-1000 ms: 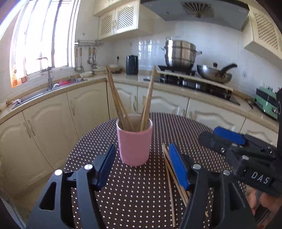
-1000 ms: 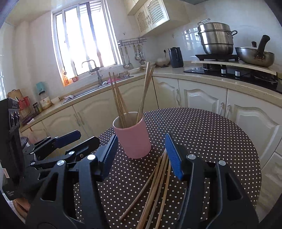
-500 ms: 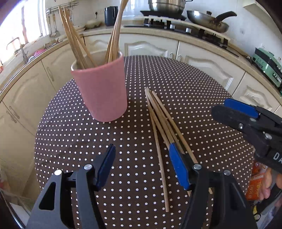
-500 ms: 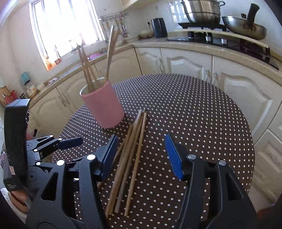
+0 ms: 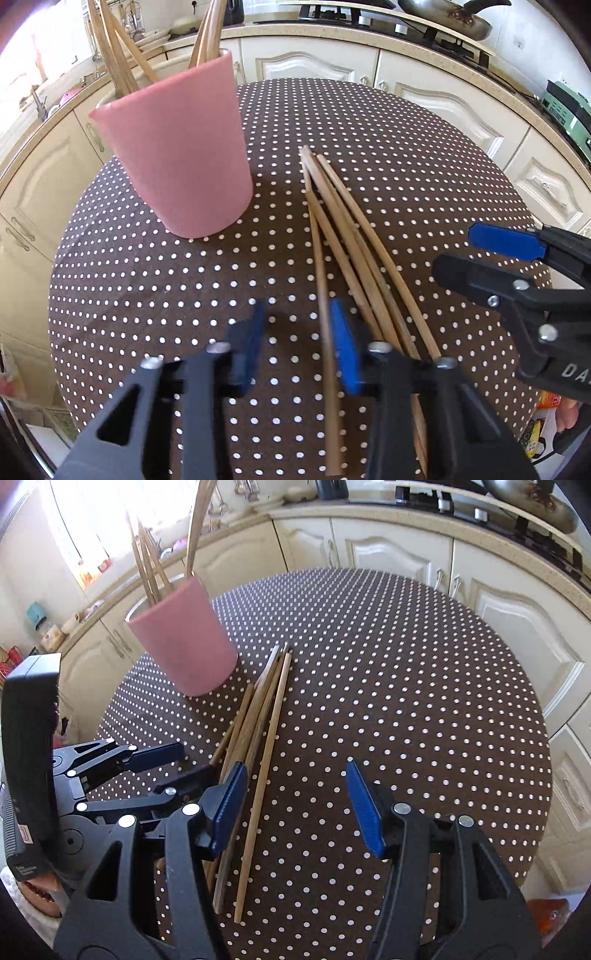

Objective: Organize utensils
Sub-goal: 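Close the left gripper on a chopstick while the right gripper grasps another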

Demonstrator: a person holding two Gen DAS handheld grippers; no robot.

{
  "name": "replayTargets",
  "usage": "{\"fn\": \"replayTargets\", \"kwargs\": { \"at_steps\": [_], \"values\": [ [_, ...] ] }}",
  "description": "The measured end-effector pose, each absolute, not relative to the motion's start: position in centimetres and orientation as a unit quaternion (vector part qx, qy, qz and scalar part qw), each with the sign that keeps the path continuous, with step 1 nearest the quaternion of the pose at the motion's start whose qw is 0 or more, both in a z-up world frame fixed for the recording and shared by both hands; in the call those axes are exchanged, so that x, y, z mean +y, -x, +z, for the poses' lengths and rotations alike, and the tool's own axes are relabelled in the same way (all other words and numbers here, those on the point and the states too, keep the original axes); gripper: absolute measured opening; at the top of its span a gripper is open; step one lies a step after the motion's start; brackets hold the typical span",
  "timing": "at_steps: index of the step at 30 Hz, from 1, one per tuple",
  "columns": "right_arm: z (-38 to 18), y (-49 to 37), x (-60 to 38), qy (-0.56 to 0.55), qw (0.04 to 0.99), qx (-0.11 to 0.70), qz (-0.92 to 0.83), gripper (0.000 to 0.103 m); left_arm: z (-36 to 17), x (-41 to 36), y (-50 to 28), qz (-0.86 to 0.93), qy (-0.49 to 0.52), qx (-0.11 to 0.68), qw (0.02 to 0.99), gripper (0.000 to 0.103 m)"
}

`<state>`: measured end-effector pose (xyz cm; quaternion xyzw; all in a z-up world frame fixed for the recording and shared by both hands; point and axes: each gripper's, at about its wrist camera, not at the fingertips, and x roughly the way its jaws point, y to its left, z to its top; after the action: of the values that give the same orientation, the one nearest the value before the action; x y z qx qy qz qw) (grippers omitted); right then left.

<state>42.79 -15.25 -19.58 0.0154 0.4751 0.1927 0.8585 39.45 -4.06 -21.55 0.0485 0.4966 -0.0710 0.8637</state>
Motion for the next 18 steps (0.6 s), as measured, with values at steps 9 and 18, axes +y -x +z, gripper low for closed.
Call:
{"fn": "replayTargets", "kwargs": {
  "at_steps": [9, 18],
  "values": [
    [-20.8, -44.7, -12.3, 0.015, 0.838, 0.514, 0.185, 0.048, -21.8, -2.6, -38.5, -0.075, -0.042, 0.501, 0.861, 0.006],
    [-21.0, -45.7, -9.0, 0.076, 0.822, 0.54, 0.165, 0.035, -21.6, -2.2, -39.6, -0.063, -0.036, 0.516, 0.854, 0.006]
  ]
}}
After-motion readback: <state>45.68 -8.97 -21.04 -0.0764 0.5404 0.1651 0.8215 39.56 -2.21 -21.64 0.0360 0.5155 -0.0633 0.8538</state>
